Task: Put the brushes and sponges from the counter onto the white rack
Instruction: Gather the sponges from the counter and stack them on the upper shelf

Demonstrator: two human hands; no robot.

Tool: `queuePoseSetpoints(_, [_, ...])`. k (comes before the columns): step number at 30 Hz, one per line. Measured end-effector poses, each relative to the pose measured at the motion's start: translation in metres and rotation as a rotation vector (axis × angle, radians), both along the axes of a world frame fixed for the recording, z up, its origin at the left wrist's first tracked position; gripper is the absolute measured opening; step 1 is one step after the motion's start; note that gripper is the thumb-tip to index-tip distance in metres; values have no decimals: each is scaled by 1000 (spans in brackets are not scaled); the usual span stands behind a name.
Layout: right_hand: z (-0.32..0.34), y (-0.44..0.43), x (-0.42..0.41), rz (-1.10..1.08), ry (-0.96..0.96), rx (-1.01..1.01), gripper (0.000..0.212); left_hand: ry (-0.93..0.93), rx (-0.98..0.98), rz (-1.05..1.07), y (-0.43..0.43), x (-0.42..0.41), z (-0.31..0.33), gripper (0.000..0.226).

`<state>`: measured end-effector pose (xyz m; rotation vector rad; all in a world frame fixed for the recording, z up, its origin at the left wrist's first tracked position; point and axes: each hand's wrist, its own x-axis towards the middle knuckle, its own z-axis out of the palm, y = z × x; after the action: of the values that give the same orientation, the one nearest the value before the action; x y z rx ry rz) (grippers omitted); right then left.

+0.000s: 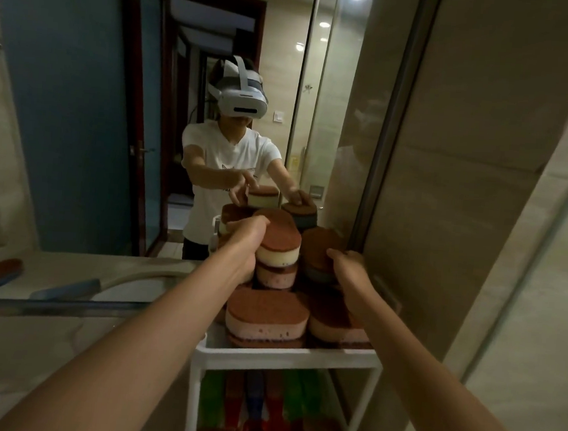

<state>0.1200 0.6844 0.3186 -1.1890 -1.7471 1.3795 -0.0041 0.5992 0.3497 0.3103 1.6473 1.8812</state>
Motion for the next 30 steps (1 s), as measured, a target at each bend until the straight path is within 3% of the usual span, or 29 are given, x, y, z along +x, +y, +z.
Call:
queuePoseSetpoints(2, [-6, 3, -5, 40, -74, 34, 40, -34, 7, -14, 1, -4, -2, 52])
queuePoseSetpoints(6, [-13, 1, -3, 43, -238, 329, 34, -40, 11, 20, 7, -10, -4, 43])
queuePoseSetpoints(10, [-15, 1, 2, 129, -212, 452, 45, -29, -3, 17, 11, -11, -9, 39])
queuePoseSetpoints(13, [-17, 2, 3, 185, -295, 665, 35, -19, -18, 18, 11, -12, -10, 39])
queuePoseSetpoints(16, [-14, 3, 3, 203, -372, 739, 36, 11, -17, -7, 11, -10, -9, 38])
queuePoseSetpoints(18, [-9, 1, 7, 161, -312, 814, 37, 34, 40, -16, 12, -7, -7, 40])
queuePoseSetpoints(20, [1, -7, 15, 101, -90, 805, 31, 48, 89, -17, 14, -1, -3, 46])
queuePoseSetpoints(22, [12, -19, 24, 184, 68, 737, 30, 33, 135, -16, 19, 5, 2, 52])
queuePoseSetpoints(25, [14, -25, 29, 313, -33, 754, 44, -41, 199, -31, 27, 16, 10, 61])
queuePoseSetpoints(30, [12, -24, 38, 178, -77, 753, 57, -21, 170, -185, 29, 35, 8, 57])
